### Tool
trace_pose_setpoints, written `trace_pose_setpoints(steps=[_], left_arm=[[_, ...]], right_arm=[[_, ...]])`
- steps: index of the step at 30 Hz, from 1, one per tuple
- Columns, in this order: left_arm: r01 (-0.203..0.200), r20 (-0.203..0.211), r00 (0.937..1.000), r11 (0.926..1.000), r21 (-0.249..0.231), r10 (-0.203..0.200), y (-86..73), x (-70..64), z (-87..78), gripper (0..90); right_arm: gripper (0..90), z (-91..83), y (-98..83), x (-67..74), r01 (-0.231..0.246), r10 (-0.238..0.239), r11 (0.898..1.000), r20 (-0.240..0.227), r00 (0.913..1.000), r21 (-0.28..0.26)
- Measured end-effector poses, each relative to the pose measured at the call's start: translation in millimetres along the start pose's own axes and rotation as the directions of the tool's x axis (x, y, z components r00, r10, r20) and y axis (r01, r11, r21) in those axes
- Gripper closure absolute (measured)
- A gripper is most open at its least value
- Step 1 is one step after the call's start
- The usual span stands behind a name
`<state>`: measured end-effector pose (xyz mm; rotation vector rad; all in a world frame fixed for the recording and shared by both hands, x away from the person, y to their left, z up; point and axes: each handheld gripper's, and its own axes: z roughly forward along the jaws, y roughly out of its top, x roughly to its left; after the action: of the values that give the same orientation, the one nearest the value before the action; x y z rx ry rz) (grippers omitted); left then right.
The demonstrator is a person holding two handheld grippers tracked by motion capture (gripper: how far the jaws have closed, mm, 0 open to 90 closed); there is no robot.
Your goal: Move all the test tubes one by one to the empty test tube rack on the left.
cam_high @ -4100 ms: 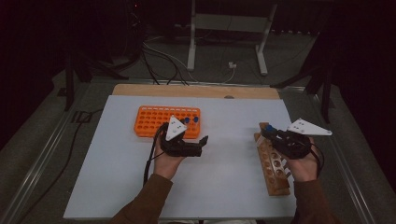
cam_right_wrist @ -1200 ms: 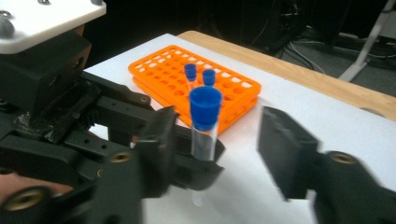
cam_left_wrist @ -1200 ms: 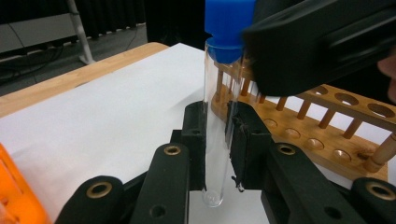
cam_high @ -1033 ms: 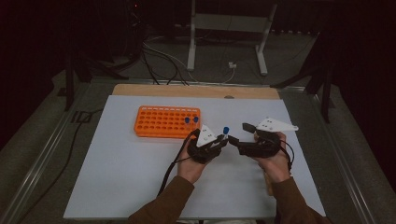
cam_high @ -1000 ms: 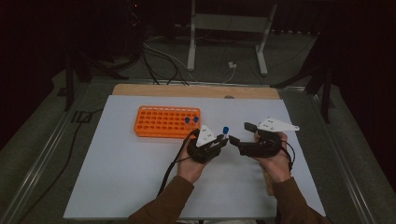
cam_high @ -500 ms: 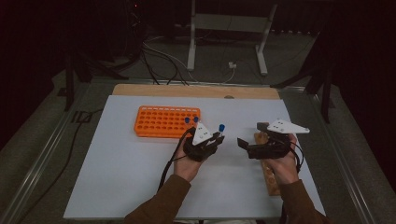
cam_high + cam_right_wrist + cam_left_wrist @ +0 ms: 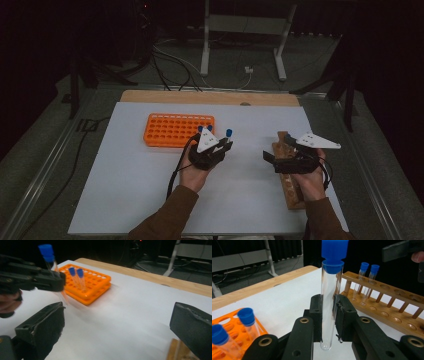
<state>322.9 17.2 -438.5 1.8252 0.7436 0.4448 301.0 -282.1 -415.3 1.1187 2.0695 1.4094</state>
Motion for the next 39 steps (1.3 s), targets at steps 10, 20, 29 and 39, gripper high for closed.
trace_pose_setpoints(steps=[10, 20, 29, 39], left_arm=[[0.017, -0.031, 0.9994, 0.9998, -0.009, -0.017, -2.1, 10.5, -9.0, 78.3], [0.042, -0.064, 0.9970, 0.9989, -0.021, -0.043, -3.7, 22.7, -17.2, 78.3], [0.063, -0.089, 0.9939, 0.9976, -0.028, -0.065, -7.2, 35.6, -25.7, 78.3], [0.097, -0.126, 0.9866, 0.9935, -0.059, -0.104, -7.4, 52.6, -33.1, 78.3]], right_arm=[[0.0, -6.9, -7.3, -8.6, -0.033, 0.034, 0.999, 0.023, 0.9992, -0.010], [0.0, -10.7, -11.1, -12.7, -0.045, 0.046, 0.999, 0.026, 0.9986, -0.016], [0.0, -12.7, -10.8, -13.8, -0.059, 0.059, 0.998, 0.023, 0.9980, -0.025], [0.0, -15.3, -11.0, -15.9, -0.071, 0.072, 0.997, 0.024, 0.9971, -0.040]])
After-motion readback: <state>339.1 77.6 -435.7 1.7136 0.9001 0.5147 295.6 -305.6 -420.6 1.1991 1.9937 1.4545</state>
